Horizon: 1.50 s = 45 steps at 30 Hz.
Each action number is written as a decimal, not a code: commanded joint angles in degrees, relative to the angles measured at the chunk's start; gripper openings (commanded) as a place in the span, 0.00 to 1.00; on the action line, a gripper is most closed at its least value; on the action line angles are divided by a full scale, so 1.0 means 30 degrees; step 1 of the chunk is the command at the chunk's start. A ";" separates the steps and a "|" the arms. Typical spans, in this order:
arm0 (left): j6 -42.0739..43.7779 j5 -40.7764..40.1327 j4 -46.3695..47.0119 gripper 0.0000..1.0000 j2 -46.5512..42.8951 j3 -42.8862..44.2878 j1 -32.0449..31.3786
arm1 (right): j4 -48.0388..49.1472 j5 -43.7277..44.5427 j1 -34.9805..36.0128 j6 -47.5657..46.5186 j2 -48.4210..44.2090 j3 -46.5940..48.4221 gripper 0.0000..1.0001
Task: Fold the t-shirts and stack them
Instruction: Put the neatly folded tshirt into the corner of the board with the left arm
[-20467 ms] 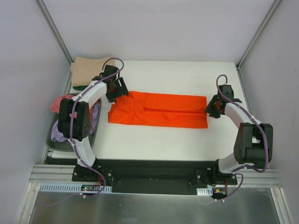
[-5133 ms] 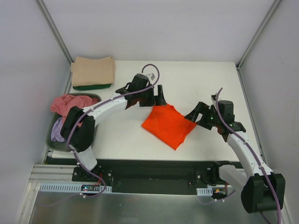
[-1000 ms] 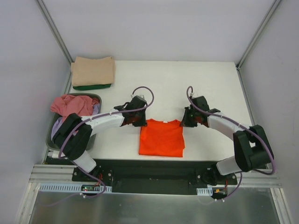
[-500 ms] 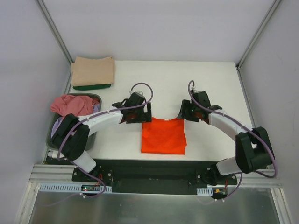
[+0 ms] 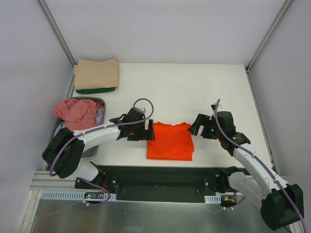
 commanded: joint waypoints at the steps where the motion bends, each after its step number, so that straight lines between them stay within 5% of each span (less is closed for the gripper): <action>1: -0.0273 0.0493 0.1071 0.92 0.1488 0.0340 -0.0672 | 0.0040 0.0037 -0.0282 0.0782 -0.1856 -0.1058 0.96; 12: -0.2469 -0.4046 -0.2499 0.51 0.5797 0.2859 -0.3339 | -0.0810 0.0213 -0.0604 0.0431 -0.3469 -0.1821 0.96; 17: -0.3144 -0.6096 -0.4814 0.22 0.7175 0.4353 -0.3661 | -0.1073 -0.0373 -0.0605 -0.0153 -0.3674 -0.1793 0.96; 19: -0.3116 -0.7034 -0.5605 0.00 0.7557 0.5084 -0.3691 | -0.1395 -0.0548 -0.0605 -0.0301 -0.3733 -0.1705 0.96; 28: 0.0629 -1.4006 -0.7718 0.00 0.7733 0.8980 -0.3225 | -0.1542 -0.0434 -0.0634 -0.1326 -0.4670 -0.2114 0.96; 37: 0.5666 -1.8224 -0.7573 0.00 1.0250 1.3198 0.0348 | -0.1835 0.0681 -0.0663 -0.2118 -0.5696 -0.2612 0.96; 45: 1.3894 -1.6942 -0.0843 0.00 1.1629 1.5573 0.3981 | -0.1864 0.1617 -0.0634 -0.2323 -0.5404 -0.2642 0.96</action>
